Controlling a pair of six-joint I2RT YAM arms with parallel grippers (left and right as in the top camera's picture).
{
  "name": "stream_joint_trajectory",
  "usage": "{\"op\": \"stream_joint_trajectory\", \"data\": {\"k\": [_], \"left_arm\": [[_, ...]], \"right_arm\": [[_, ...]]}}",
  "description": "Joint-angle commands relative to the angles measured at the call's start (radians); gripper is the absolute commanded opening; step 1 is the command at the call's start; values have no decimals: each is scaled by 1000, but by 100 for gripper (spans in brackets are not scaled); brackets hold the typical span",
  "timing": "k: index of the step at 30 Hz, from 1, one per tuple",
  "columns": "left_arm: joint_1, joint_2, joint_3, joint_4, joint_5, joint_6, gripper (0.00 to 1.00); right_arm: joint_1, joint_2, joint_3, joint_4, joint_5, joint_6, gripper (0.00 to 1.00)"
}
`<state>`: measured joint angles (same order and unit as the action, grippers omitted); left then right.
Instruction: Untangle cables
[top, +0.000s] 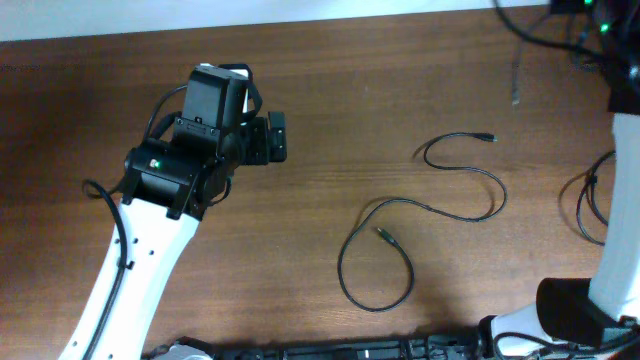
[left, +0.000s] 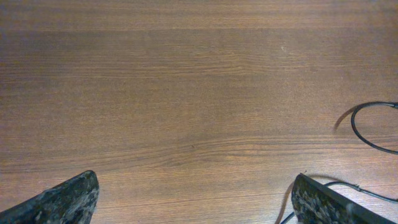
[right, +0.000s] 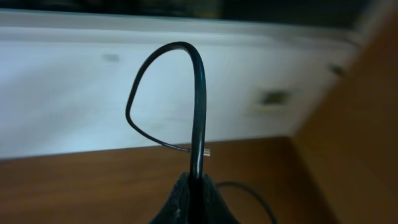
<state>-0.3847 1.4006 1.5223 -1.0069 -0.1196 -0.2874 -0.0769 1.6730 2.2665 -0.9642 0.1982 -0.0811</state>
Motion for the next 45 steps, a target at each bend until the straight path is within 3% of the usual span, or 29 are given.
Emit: {"op": "stream_joint_trajectory", "data": {"k": [1,10,17,19,20,24,31,33,38,41,45], "left_arm": [[2,-17,7,1,0,12,99],[2,-17,7,1,0,12,99],[2,-17,7,1,0,12,99],[2,-17,7,1,0,12,99],[2,-17,7,1,0,12,99],[2,-17,7,1,0,12,99],[2,-17,7,1,0,12,99],[2,-17,7,1,0,12,99],[2,-17,7,1,0,12,99],[2,-17,7,1,0,12,99],[2,-17,7,1,0,12,99]], "right_arm": [[-108,55,16,3,121,148,4],[-364,308,16,-47,113,479,4],[-460,542,16,-122,36,491,4],[-461,573,15,-166,28,490,54],[-461,575,15,-182,15,490,73],[-461,557,16,-223,-144,436,100],[-452,414,17,-307,-603,365,99],[-420,379,17,-361,-614,315,99],[-261,378,16,-627,-600,-114,99],[-145,380,14,-735,-445,-145,99],[-45,379,-101,-735,-369,-177,99]]}}
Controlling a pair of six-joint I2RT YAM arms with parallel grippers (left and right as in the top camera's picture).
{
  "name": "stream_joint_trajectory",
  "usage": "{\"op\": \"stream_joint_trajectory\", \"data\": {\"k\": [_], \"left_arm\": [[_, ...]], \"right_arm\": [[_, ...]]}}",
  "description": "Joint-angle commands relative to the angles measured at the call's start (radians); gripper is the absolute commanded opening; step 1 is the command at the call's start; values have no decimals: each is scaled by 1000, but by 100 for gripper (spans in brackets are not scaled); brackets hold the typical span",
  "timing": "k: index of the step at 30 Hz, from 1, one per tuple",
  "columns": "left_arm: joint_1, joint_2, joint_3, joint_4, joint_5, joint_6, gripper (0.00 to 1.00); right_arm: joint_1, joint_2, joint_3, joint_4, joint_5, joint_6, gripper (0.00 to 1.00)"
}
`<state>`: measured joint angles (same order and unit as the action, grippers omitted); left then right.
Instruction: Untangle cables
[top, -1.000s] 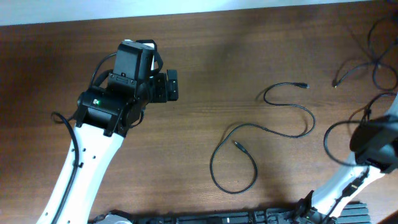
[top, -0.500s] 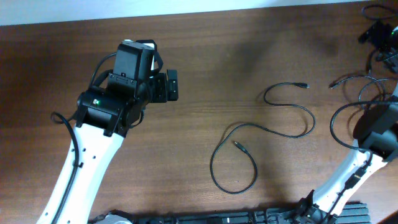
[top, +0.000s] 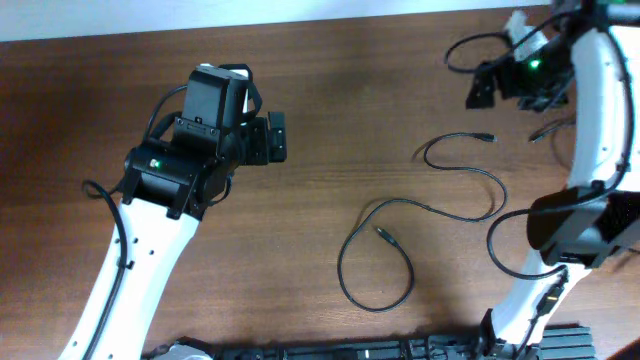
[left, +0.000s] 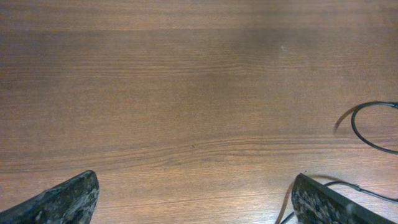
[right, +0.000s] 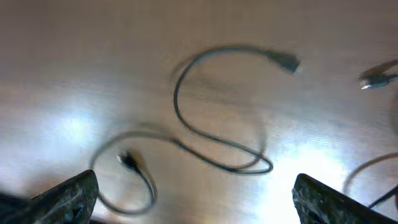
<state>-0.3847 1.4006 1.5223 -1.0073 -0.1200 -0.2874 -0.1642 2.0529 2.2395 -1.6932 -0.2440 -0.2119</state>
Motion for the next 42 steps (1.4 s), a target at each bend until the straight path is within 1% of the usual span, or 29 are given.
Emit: {"op": "stream_joint_trajectory", "data": {"k": [1,3,8,11,13,16,18,19,21,22,23,24,26,27,28,29,32,34,36,38,39,40,41,42], "left_arm": [[2,-17,7,1,0,12,99],[2,-17,7,1,0,12,99],[2,-17,7,1,0,12,99],[2,-17,7,1,0,12,99],[2,-17,7,1,0,12,99],[2,-17,7,1,0,12,99],[2,-17,7,1,0,12,99],[2,-17,7,1,0,12,99],[2,-17,7,1,0,12,99],[2,-17,7,1,0,12,99],[2,-17,7,1,0,12,99],[2,-17,7,1,0,12,99],[2,-17,7,0,0,12,99],[2,-17,7,0,0,12,99],[2,-17,7,-1,0,12,99],[2,-17,7,-1,0,12,99],[2,-17,7,-1,0,12,99],[2,-17,7,-1,0,12,99],[2,-17,7,-1,0,12,99],[2,-17,7,-1,0,12,99],[2,-17,7,-1,0,12,99],[2,-17,7,-1,0,12,99],[2,-17,7,-1,0,12,99],[2,-17,7,-1,0,12,99]], "right_arm": [[54,-1,-122,-6,74,-46,99],[68,-1,-235,-6,73,-45,100],[72,-1,-375,12,78,-43,100],[72,-1,-487,116,150,-53,99],[72,-1,-590,195,151,-142,99],[71,-1,-711,330,152,-208,100],[71,-1,-750,378,152,-229,61],[71,-1,-750,388,151,-229,56],[71,-1,-749,407,153,-229,33],[71,-1,-749,420,152,-229,15],[71,-1,-749,433,152,-229,4],[71,-1,-749,447,152,-229,4],[72,-1,-748,451,151,-230,10],[72,-1,-748,440,141,-261,13],[74,-1,-733,383,69,-374,24],[74,-1,-707,331,7,-433,31],[74,-1,-587,221,-7,-447,34],[74,-1,-505,178,-7,-500,36],[72,-1,-438,185,2,-577,38],[72,-1,-434,238,74,-592,41],[72,1,-439,262,100,-593,52],[72,1,-449,273,101,-619,66],[72,1,-463,284,108,-647,71],[72,2,-480,299,127,-652,73]]}}
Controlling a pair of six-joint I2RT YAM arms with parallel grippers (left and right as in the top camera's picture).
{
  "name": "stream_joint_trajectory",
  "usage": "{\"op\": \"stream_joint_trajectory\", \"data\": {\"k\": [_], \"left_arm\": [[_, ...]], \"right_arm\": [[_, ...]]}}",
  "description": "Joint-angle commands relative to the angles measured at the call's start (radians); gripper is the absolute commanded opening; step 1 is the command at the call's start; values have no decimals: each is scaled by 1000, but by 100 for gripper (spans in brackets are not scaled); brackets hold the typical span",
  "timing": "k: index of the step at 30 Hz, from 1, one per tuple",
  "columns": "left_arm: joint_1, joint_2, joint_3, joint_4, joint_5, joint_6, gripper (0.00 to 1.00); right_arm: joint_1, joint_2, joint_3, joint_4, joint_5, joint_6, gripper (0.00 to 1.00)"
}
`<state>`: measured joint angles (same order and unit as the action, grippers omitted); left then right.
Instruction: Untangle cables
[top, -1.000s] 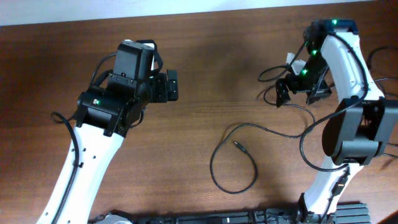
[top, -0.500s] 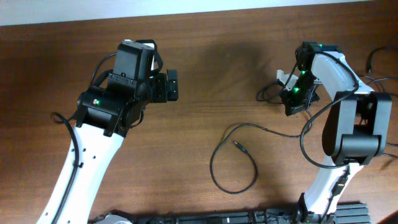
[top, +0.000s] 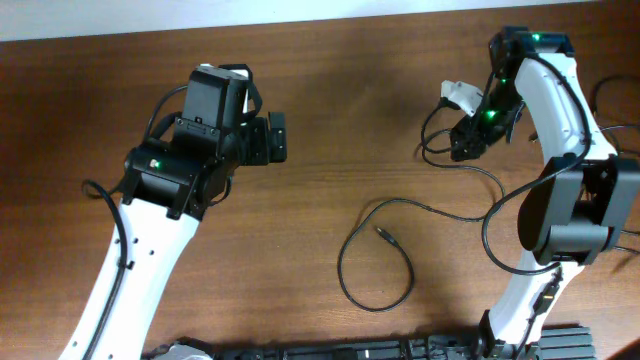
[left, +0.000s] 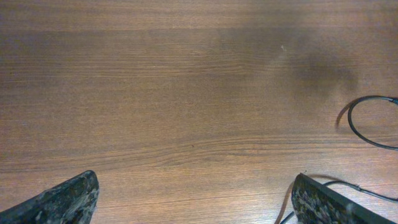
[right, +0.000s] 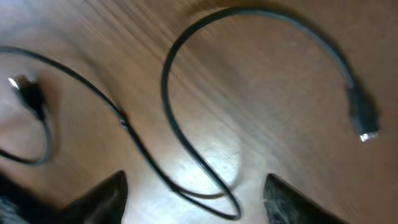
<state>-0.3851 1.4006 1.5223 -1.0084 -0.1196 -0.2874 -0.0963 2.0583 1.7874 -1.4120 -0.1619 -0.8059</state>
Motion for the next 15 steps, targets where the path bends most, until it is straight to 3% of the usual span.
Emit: {"op": "stream_joint_trajectory", "data": {"k": [1,9,11,13,14,15], "left_arm": [[2,-17,7,0,0,12,99],[2,-17,7,0,0,12,99],[2,-17,7,0,0,12,99],[2,-17,7,0,0,12,99],[2,-17,7,0,0,12,99],[2,-17,7,0,0,12,99]], "right_arm": [[3,-3,-44,29,54,-58,74],[4,-3,-262,178,70,-80,74],[3,-3,-309,248,70,-80,56],[4,-3,-330,285,69,-80,17],[4,-3,-331,288,68,-78,4],[4,-3,-330,284,68,-77,4]]}}
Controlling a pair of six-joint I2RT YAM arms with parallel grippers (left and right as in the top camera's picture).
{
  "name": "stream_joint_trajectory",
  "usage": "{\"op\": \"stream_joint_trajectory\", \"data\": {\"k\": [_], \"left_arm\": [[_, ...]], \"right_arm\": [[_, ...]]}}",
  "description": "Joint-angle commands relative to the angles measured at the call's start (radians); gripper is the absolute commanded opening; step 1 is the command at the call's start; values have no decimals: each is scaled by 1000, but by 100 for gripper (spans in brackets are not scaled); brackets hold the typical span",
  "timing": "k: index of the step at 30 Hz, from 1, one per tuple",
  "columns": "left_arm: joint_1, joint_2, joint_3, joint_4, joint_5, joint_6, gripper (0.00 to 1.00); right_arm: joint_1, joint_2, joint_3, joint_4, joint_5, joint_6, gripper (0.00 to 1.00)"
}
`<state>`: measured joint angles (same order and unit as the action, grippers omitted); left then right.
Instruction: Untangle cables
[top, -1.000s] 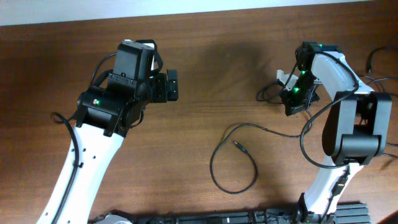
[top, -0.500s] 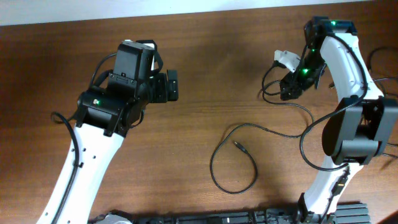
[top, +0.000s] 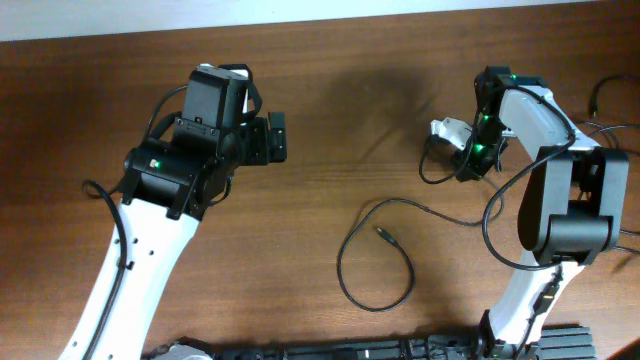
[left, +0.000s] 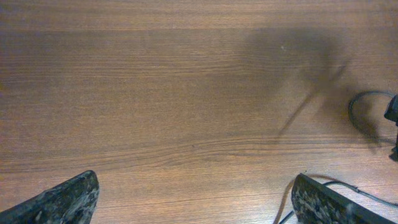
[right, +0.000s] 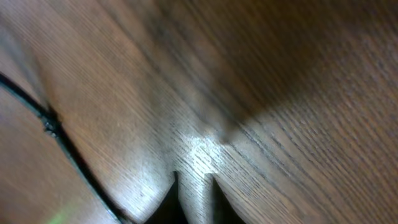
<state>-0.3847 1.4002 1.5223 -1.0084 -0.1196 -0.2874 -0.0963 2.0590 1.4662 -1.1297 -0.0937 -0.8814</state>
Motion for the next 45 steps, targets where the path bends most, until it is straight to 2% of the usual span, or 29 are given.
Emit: {"op": "stream_joint_trajectory", "data": {"k": [1,3,6,9,11,14,16,19,22,25,27,31,37,42,45], "left_arm": [[2,-17,7,0,0,12,99],[2,-17,7,0,0,12,99],[2,-17,7,0,0,12,99],[2,-17,7,0,0,12,99],[2,-17,7,0,0,12,99],[2,-17,7,0,0,12,99],[2,-17,7,0,0,12,99],[2,-17,7,0,0,12,99],[2,-17,7,0,0,12,99],[2,-17,7,0,0,12,99],[2,-17,7,0,0,12,99],[2,-17,7,0,0,12,99],[2,-17,7,0,0,12,99],[2,-17,7,0,0,12,99],[2,-17,7,0,0,12,99]], "right_arm": [[4,-5,-7,-3,-2,-1,4],[4,-5,6,-8,1,-1,4],[4,-5,124,-62,1,0,4],[3,-5,328,-69,2,93,4],[4,-5,481,-70,19,107,4],[4,-5,750,-68,175,188,4],[3,-5,894,-32,270,229,4],[-3,-5,1069,173,420,322,4],[-31,-5,1081,379,421,327,4],[-84,-5,1081,550,529,638,4],[-127,-5,1081,578,509,729,4],[-201,-4,1074,580,504,734,4],[-225,31,1057,437,261,734,4],[-225,115,1057,254,203,728,4],[-222,169,1056,71,55,514,4]]}}
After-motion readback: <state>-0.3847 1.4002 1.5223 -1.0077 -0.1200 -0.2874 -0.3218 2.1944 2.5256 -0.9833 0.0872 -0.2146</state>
